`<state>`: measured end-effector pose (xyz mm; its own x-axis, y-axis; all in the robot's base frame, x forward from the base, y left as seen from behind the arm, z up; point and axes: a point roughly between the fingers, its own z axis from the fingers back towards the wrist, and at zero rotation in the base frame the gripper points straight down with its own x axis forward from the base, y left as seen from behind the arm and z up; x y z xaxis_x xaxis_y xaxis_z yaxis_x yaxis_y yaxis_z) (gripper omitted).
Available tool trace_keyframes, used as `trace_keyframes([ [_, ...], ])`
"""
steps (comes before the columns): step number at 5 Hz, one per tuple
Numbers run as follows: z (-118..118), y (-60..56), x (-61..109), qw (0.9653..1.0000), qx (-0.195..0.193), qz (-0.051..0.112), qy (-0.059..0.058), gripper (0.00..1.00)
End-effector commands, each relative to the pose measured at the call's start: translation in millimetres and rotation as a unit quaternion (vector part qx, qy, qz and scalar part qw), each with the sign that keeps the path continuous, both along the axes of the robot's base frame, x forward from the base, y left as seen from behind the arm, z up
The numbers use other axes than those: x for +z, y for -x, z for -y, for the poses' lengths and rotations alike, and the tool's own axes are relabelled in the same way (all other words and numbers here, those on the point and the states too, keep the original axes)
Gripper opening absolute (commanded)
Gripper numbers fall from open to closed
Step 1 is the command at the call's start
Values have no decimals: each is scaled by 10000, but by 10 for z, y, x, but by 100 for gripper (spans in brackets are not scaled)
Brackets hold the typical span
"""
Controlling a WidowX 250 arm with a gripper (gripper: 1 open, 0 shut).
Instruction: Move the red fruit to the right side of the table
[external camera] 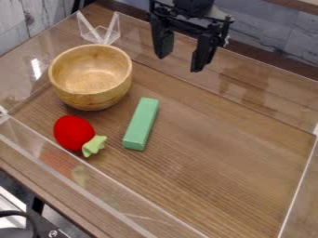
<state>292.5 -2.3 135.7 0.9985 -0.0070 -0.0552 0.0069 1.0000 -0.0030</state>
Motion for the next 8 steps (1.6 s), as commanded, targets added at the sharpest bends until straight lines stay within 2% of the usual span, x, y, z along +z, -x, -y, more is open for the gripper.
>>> trace_keyframes([
  [1, -23, 115, -146, 10000, 52, -43, 35, 100],
  [2, -293, 301, -135, 9995, 307, -21, 83, 100],
  [3, -644, 460, -119, 9984, 554, 85, 105, 100],
  [5, -1451, 936, -412, 9990, 373, 226, 110, 100],
  [6, -1638, 1053, -481, 9980, 530, 283, 175, 100],
  [7, -1702, 1063, -562, 9955, 846, 366, 239, 100],
  [8, -1766, 1097, -649, 9946, 934, 339, 306, 100],
])
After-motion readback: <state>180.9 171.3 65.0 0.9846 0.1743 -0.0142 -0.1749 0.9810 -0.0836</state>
